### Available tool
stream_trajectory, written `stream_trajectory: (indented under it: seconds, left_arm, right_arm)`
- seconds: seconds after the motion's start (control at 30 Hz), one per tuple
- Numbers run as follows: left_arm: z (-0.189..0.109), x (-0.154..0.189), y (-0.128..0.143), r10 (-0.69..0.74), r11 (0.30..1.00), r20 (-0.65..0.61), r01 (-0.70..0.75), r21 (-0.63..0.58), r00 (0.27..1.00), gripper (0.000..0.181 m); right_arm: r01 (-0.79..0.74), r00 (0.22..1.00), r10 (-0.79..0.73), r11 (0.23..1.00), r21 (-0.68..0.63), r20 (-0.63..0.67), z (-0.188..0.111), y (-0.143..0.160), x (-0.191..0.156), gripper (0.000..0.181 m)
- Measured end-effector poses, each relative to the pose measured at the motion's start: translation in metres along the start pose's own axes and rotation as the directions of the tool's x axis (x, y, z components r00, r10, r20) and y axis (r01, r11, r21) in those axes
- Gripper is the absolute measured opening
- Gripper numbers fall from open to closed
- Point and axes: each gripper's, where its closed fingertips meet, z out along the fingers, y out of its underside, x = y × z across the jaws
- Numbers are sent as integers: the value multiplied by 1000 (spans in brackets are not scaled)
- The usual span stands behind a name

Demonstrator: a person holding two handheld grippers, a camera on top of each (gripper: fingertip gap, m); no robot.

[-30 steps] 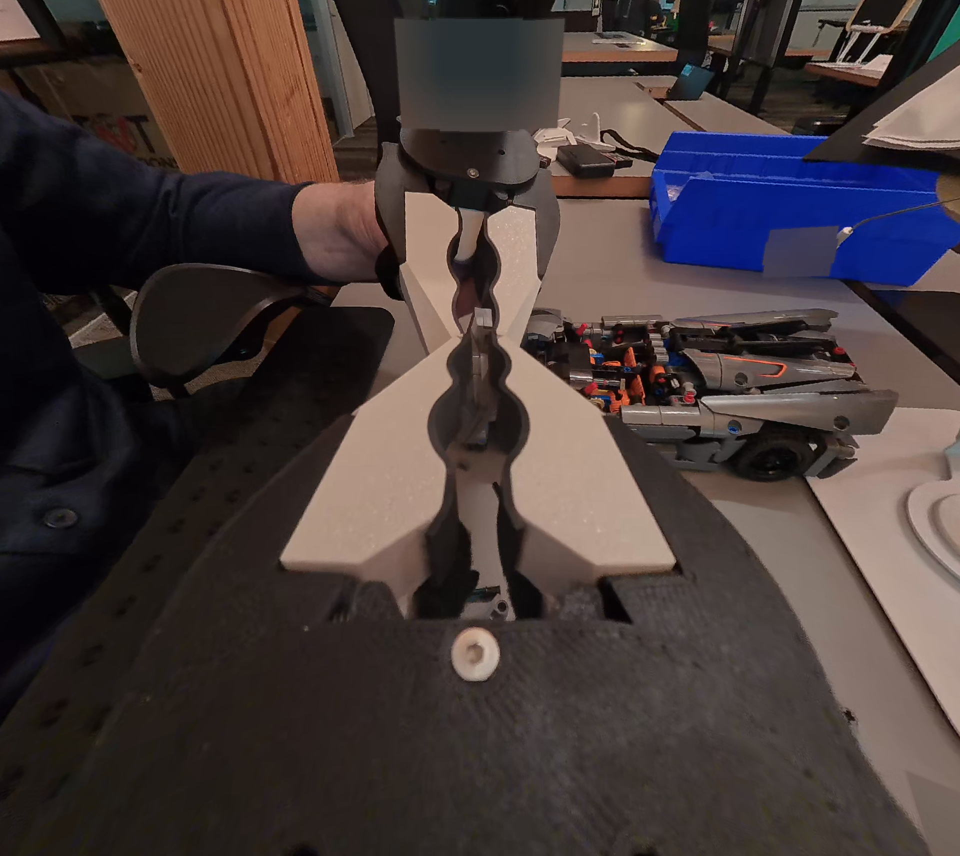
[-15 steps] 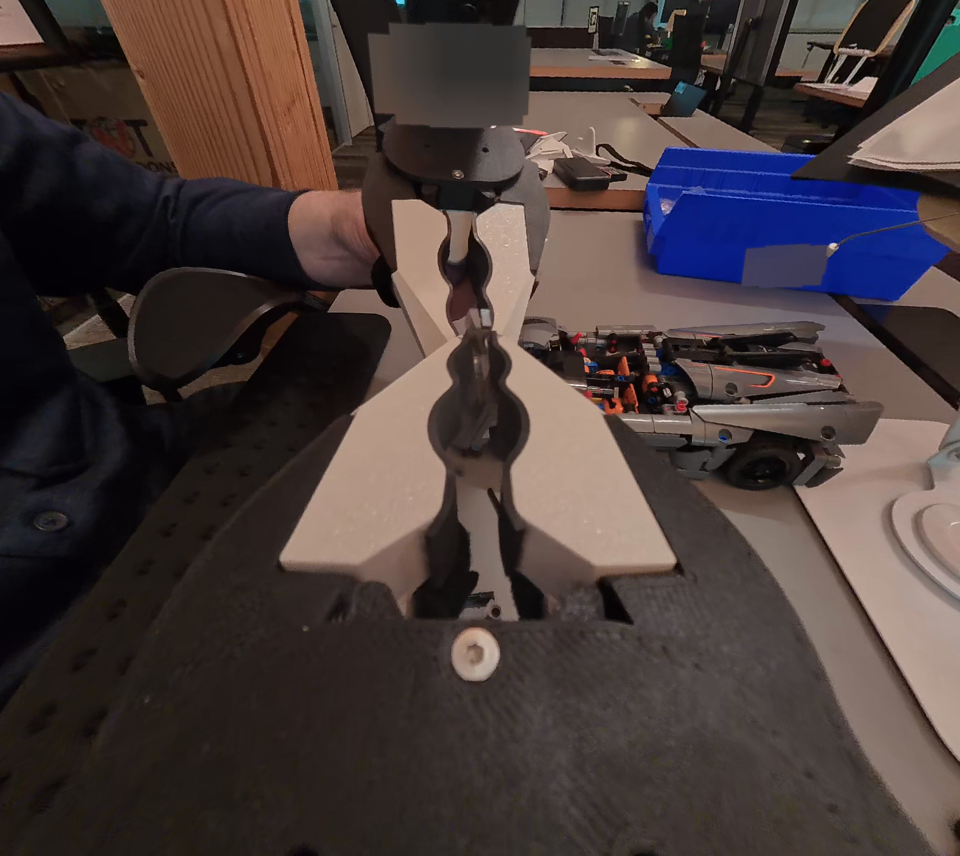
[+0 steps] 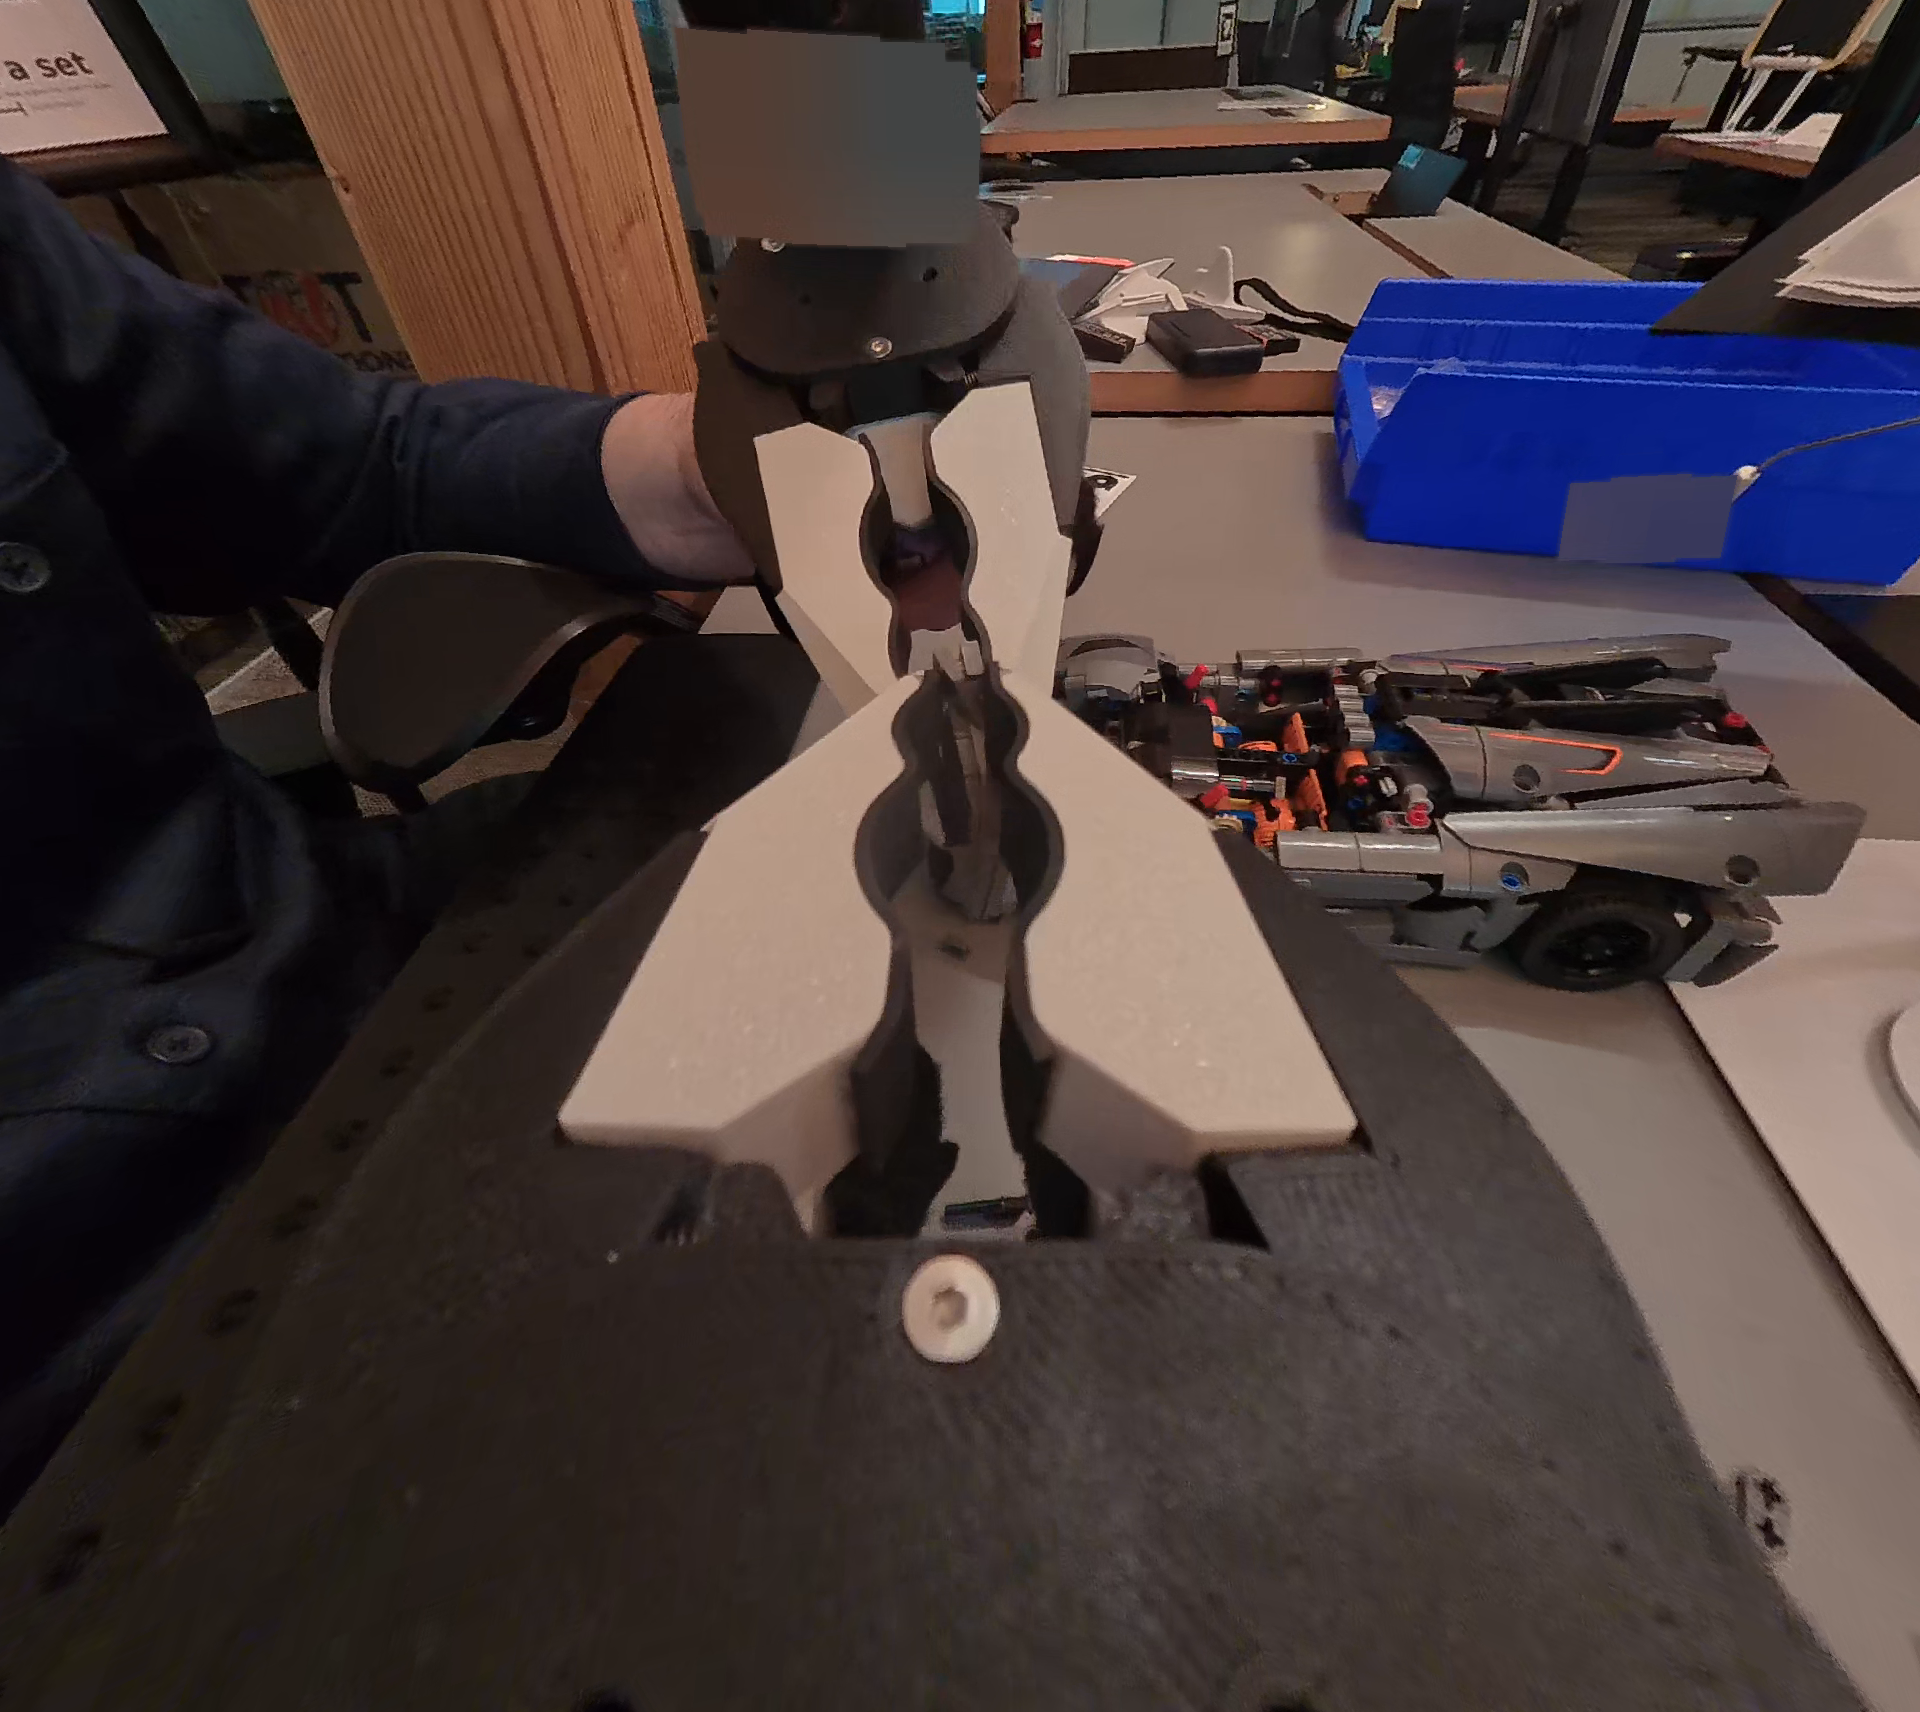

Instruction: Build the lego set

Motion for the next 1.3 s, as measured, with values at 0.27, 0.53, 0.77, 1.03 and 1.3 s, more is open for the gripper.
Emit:
stream_trajectory:
  seconds: [0.27, 0.53, 0.77, 1.03, 1.3]
  left_arm:
    - [1, -6, 1, 145, 987, 128, -134, -90, 981, 6]
    - [0, -15, 2, 275, 954, 249, -231, -192, 929, 7]
    - [-3, -18, -1, 329, 940, 286, -284, -190, 900, 6]
    - [-14, -25, -13, 385, 923, 368, -353, -155, 846, 7]
    - [-14, -22, -17, 444, 895, 390, -419, -152, 807, 7]
  right_arm:
    - [-43, 999, 43, 999, -5, 2, 1, 1, 0, 4]
    - [-71, 997, 71, 997, -25, -31, 0, 2, 3, 3]
    - [-17, 999, 16, 1000, -15, -45, -1, -2, 4, 4]
    - [131, 988, -134, 990, -50, -75, -22, -5, 11, 18]
    - [278, 949, -285, 958, -71, -131, -21, -8, 9, 5]
